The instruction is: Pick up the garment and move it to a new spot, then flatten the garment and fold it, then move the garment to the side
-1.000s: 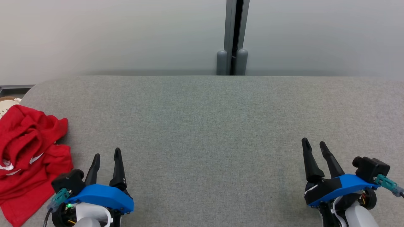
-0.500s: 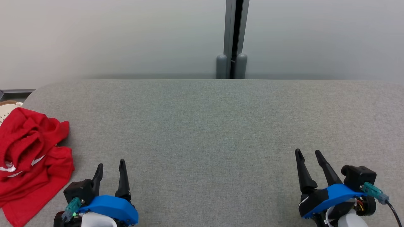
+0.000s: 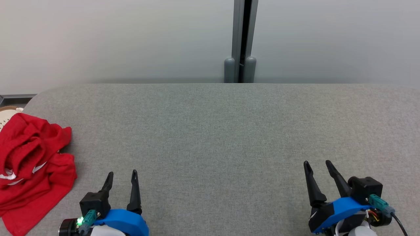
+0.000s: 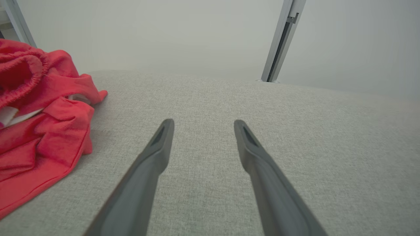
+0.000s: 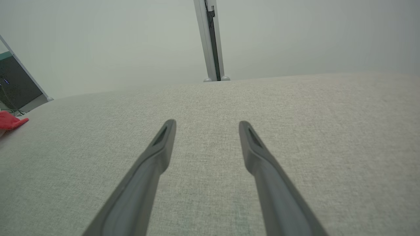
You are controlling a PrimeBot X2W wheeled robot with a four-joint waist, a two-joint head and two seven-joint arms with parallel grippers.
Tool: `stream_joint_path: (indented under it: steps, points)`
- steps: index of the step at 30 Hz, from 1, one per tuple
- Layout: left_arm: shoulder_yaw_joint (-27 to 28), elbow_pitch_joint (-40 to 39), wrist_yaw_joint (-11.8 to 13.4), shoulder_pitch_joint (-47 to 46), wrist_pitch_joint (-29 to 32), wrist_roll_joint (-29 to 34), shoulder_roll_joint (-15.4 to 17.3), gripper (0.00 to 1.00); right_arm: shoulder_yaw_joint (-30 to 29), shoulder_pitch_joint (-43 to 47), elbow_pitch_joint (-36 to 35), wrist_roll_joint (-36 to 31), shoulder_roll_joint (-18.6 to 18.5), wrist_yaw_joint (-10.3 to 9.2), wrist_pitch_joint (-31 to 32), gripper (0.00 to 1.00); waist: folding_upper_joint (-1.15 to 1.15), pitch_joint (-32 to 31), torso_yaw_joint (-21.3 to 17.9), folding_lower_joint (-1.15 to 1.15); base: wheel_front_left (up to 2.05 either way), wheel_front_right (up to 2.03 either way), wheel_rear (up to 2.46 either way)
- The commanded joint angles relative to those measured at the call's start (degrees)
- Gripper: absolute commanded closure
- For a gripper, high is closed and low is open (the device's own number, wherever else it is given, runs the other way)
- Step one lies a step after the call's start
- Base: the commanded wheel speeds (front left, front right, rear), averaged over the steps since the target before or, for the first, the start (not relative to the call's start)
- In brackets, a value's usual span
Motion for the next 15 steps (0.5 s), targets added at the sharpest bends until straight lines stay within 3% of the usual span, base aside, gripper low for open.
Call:
stream_joint_path:
  steps: [1, 15]
  points:
    - [0.08, -0.25, 0.54, 0.14, -0.55, 1.36, -0.09, 0.0, -0.16, 0.29, -0.03, -1.53, -0.12, 0.11, -0.57, 0.0, 0.0, -0.01, -0.01, 0.0, 0.0, 0.0, 0.0]
    - [0.52, 1.1, 1.01, 0.96, -2.12, 6.85, -1.02, 0.0, -1.01, 1.28, 1.97, -7.09, -0.18, 0.08, -2.2, 0.0, 0.0, 0.52, 0.66, 0.0, 0.0, 0.0, 0.0]
